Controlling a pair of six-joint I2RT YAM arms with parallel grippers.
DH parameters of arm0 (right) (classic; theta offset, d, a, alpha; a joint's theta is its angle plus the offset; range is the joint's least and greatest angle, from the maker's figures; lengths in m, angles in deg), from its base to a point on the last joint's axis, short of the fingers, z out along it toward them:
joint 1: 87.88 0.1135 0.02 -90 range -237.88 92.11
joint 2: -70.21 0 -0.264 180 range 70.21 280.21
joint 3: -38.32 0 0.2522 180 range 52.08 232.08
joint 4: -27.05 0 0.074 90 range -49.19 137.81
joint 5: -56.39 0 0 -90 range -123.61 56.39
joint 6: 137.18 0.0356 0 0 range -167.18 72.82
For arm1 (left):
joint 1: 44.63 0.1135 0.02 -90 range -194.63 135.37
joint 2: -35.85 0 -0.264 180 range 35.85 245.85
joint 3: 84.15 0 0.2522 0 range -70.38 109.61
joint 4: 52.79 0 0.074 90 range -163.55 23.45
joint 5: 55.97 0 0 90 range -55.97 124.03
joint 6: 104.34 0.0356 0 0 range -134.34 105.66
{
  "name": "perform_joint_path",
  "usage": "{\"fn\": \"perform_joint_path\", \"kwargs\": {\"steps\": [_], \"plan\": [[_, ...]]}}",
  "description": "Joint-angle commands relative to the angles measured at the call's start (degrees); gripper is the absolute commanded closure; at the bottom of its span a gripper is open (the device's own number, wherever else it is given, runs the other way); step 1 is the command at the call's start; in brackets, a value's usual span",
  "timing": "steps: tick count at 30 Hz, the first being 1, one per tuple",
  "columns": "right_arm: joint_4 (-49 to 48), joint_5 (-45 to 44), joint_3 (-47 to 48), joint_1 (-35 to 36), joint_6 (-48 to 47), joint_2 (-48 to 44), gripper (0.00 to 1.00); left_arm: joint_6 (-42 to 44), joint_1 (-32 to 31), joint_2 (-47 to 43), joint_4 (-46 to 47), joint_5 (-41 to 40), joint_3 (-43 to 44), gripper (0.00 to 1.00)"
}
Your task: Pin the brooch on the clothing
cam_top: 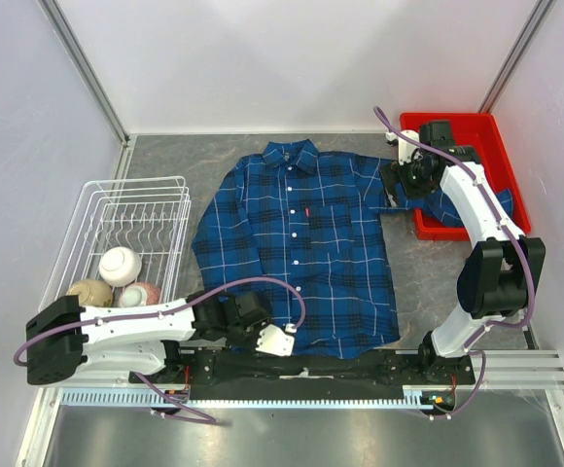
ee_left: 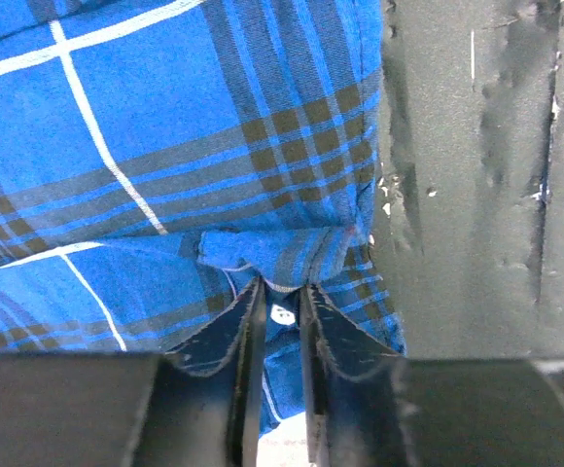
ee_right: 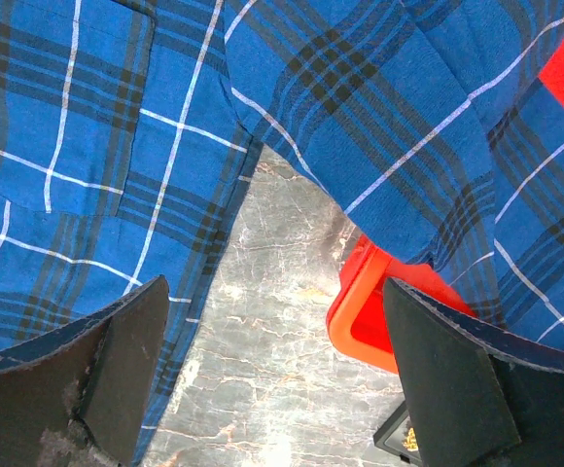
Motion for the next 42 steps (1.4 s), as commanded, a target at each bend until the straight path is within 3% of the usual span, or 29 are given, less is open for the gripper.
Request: {"fn": "perform_joint_path", "kwargs": {"steps": [1,3,9,12,15,16,18,19,22,23,26,34,42], "plan": [[-0.2,-0.4,1.1,-0.1,-0.2,-1.0,0.02,-1.0,-0.3,-2.3,1.5,-1.8,0.6,0.82],[-0.1,-0.5,1.4,-0.1,-0.2,-0.8,0.02,-1.3,-0.4,-3.2,0.3,-2.0,1.4,0.97],[0.3,-0.6,2.2,0.0,-0.4,-0.1,0.02,-1.4,1.0,-7.3,-4.9,-1.6,6.5,0.98],[0.8,-0.6,2.9,0.0,-0.7,0.0,0.02,0.5,6.5,-8.7,-8.6,0.4,11.7,0.98],[1.0,-0.3,3.2,0.0,-1.0,0.3,0.02,4.0,19.8,-6.7,-10.6,3.2,20.2,0.98],[1.0,-0.3,3.3,0.0,-1.0,0.4,0.02,4.8,28.8,-5.5,-11.6,4.1,23.1,0.98],[1.0,0.1,3.6,-0.1,-1.2,0.8,0.02,5.6,37.8,-0.4,-12.8,8.0,33.7,0.98],[0.9,0.2,3.7,0.0,-1.3,1.1,0.02,5.2,46.2,1.7,-13.7,9.5,37.6,0.98],[0.8,0.9,4.7,0.0,-1.4,2.2,0.02,2.1,59.5,9.7,-15.7,13.5,53.8,0.98],[0.9,1.1,4.9,0.1,-1.5,2.9,0.02,1.0,62.1,11.4,-15.9,14.1,61.1,0.98],[0.9,1.5,6.4,-0.1,-1.8,4.2,0.02,-2.2,67.9,15.8,-16.3,13.3,70.2,0.98],[0.9,1.8,7.8,0.0,-3.7,5.6,0.02,-5.9,79.2,15.9,-10.2,-2.3,74.2,0.98],[0.5,2.7,9.7,0.4,-4.1,8.2,0.01,-3.0,84.1,13.2,-2.1,-15.7,64.4,0.98]]}}
